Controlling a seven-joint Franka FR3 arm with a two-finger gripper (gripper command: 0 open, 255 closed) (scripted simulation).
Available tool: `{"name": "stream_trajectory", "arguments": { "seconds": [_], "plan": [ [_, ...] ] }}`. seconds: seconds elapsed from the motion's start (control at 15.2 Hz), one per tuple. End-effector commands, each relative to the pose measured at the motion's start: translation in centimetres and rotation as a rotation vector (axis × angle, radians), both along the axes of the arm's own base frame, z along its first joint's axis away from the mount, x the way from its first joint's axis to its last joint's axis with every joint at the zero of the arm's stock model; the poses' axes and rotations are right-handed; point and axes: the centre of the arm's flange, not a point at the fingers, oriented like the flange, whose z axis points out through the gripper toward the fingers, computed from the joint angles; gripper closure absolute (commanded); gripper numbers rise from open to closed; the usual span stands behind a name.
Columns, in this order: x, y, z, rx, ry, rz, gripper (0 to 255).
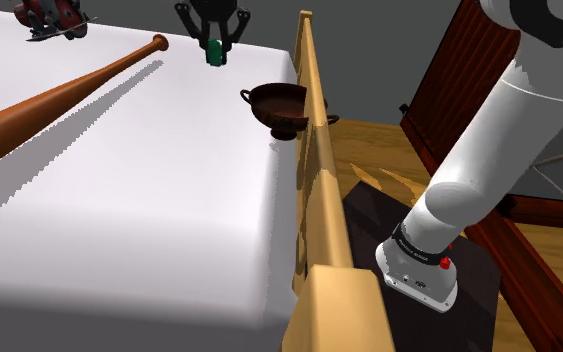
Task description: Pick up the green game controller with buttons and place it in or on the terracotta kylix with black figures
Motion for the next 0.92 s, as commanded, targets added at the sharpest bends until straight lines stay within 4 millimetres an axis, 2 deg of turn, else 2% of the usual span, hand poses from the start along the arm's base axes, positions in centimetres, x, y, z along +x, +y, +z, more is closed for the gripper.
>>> {"name": "stream_trajectory", "arguments": {
  "seconds": [0.0, 0.59, 0.86],
  "plan": [
    [-2.0, -2.1, 0.0, 0.001, 0.0, -0.001, 255],
    [-10.7, -11.1, -0.1, 0.001, 0.0, -0.001, 255],
    [-10.7, -11.1, -2.3, 0.001, 0.0, -0.001, 255]
  ]
}}
